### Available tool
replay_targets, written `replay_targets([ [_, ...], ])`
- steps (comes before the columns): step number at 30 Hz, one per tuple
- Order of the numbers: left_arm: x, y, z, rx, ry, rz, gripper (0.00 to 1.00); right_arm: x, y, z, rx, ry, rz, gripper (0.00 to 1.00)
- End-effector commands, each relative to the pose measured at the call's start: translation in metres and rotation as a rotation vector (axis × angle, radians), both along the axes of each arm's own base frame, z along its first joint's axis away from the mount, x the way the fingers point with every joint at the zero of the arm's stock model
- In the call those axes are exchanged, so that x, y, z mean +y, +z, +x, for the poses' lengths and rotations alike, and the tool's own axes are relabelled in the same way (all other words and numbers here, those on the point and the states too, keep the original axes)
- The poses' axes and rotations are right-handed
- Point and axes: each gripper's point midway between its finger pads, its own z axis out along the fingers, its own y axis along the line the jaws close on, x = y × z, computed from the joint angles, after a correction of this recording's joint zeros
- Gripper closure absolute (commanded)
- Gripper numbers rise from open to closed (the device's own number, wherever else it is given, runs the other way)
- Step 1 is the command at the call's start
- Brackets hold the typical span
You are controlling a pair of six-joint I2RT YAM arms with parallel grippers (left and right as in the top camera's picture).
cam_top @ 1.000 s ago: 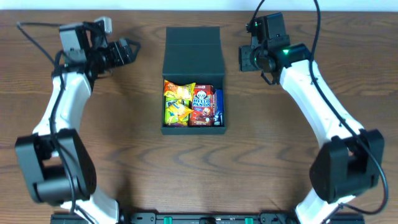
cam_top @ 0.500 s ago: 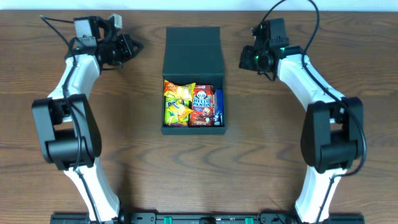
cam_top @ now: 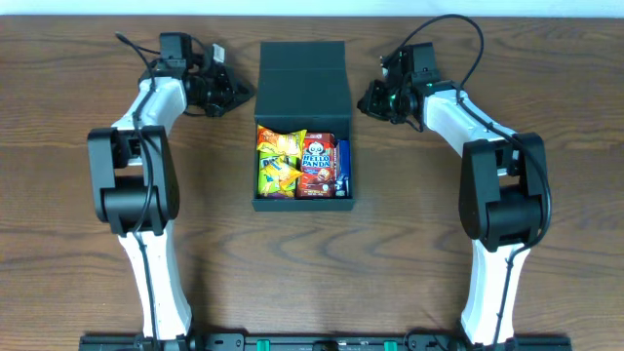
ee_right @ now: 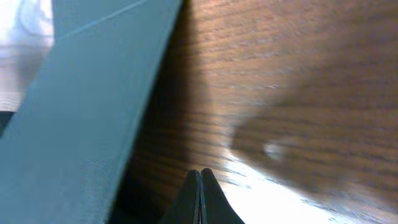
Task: Pack container
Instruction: 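Push the lid forward with both grippers to close the box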
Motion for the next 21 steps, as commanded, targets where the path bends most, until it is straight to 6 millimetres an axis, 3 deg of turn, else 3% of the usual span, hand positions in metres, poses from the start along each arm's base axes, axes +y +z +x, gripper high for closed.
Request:
replay_targets([
  [1, -0.010, -0.002, 0.001, 0.005, -0.024, -0.007, 0.94, -0.001, -0.010, -0.002, 0.049, -0.028, 0.037, 0.99],
  [15, -0.028, -0.005, -0.005, 0.016, -0.058, 0.009, 0.94, 0.021, -0.005, 0.004, 0.015, 0.017, 0.149, 0.99],
  [21, -0.039, 0.010, 0.000, -0.058, -0.113, -0.064, 0.94, 0.039, 0.020, 0.012, -0.070, 0.095, 0.263, 0.99],
])
